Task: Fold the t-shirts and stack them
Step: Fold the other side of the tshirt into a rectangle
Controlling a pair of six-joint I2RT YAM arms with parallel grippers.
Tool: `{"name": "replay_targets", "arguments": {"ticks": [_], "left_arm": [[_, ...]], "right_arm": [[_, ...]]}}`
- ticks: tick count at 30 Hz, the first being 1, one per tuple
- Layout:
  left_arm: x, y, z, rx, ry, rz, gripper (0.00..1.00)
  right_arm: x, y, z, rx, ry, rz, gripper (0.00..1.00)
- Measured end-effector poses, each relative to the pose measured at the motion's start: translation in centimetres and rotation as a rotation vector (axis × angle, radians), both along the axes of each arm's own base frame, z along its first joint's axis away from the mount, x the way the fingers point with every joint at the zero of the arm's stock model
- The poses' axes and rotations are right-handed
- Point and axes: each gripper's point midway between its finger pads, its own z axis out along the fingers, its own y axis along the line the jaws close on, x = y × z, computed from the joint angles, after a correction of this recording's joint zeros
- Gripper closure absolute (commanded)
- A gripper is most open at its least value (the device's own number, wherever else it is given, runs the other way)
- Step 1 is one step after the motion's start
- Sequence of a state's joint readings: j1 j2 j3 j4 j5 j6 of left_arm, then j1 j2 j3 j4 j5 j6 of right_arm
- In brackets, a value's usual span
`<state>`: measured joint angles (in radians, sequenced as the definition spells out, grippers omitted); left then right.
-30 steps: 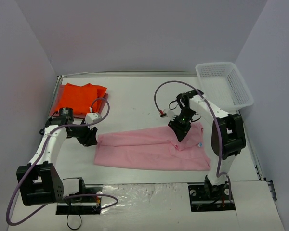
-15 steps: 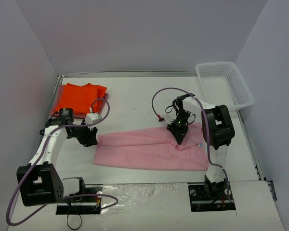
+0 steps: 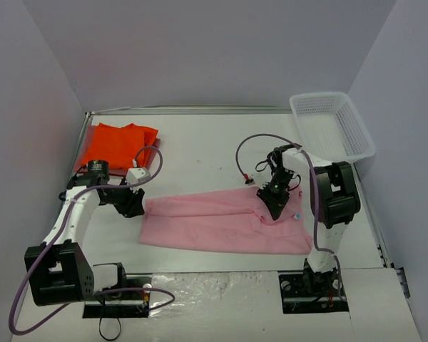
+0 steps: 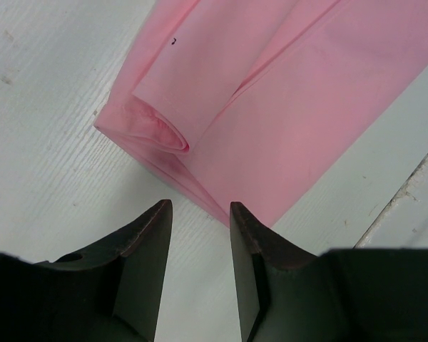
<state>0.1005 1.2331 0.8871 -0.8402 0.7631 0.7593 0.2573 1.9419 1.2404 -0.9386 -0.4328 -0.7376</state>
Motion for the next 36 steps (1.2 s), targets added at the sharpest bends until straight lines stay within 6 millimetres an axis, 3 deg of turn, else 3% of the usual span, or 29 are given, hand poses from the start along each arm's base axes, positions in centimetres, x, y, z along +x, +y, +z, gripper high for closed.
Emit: {"name": "replay_targets", "arguments": {"ticks": [7,15,23,26,31,36], "left_arm": [[0.0,-0.1,0.1,-0.005,-0.002,-0.003,0.63],[0.0,-0.1,0.1,-0.002,-0.011,-0.014,0.63],[0.0,-0.2,0.1,-0.009,-0.013,-0.019,0.62],[0.0,-0.2,0.1,-0.010,-0.014,-0.019,0.62],[0.0,-0.2,0.2,-0.011,-0.016,-0.019,0.62],[0.0,-0.2,0.2,-0.011,-0.019,-0.016,0.62]], "right_arm": [[-0.6,-1.0,1.9,0.015,-0.065,-0.035,0.91],[-3.5,-2.3,1.8,-0.003,-0.035,-0.052,0.90],[-3.5,-2.9,1.9,-0.028,-0.048,-0.056,0.90],[-2.8,-2.8,2.4,-0.028,-0.065,-0.064,0.89],[0.3,-2.1,3.8,-0.011,-0.144,-0.081,0.90],[1.6,-1.1,3.0,-0.004,-0.124,-0.075,0.91]]}}
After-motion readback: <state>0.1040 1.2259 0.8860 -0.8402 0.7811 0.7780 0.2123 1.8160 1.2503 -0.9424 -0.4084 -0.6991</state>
